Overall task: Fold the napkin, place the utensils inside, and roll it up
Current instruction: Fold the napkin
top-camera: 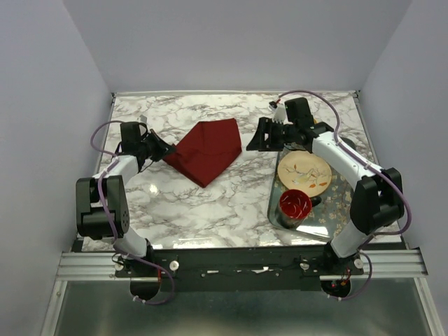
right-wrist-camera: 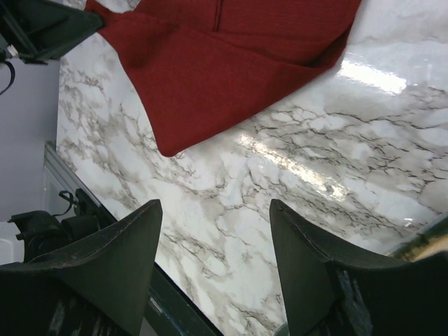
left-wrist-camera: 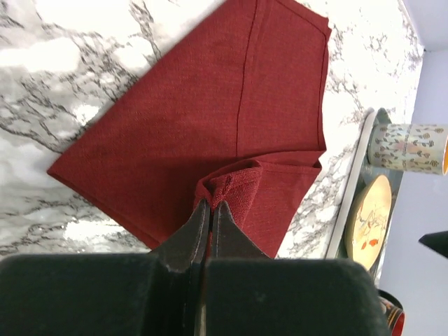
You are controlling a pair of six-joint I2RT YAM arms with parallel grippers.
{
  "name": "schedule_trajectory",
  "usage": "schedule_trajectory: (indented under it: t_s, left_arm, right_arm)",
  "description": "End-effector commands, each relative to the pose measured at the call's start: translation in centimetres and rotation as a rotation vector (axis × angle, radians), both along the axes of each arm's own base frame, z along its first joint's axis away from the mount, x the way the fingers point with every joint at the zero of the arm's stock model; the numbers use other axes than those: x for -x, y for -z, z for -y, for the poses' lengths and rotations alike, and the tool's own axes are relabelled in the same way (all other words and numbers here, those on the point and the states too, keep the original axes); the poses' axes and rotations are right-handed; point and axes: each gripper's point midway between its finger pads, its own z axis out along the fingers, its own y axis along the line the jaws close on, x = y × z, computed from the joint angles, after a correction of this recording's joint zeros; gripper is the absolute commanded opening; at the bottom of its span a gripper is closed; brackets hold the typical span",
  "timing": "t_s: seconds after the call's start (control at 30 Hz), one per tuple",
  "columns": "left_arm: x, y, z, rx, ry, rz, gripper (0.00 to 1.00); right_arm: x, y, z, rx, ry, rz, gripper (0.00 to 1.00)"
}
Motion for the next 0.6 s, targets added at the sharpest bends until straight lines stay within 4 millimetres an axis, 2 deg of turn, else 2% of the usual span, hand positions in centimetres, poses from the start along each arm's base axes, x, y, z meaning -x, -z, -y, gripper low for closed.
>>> schedule_trajectory:
  t_s: [0.0, 0.07, 0.37, 0.57]
  left_arm:
    - [-1.2, 0.3, -1.5, -0.021, -0.025, -0.020, 0.00]
    - [-0.9, 1.5, -1.7, -0.017, -0.027, -0.082, 0.00]
    - [-0.4, 3.8, -2.2, -0.028, -0.036, -0.165, 0.00]
    - [0.1, 5.0, -3.1, -0.068, -0.076, -0.198, 0.00]
  right_arm:
    - [-0.1, -0.9, -3.0, -0.027, -0.057, 0.017, 0.72]
    - [-0.1, -0.6, -3.6, -0.025, -0.068, 0.012, 0.72]
    - [0.1, 0.3, -6.8, -0.028, -0.134, -0.012, 0.72]
    - [0.9, 2.6, -9.9, -0.007, -0.199, -0.052, 0.72]
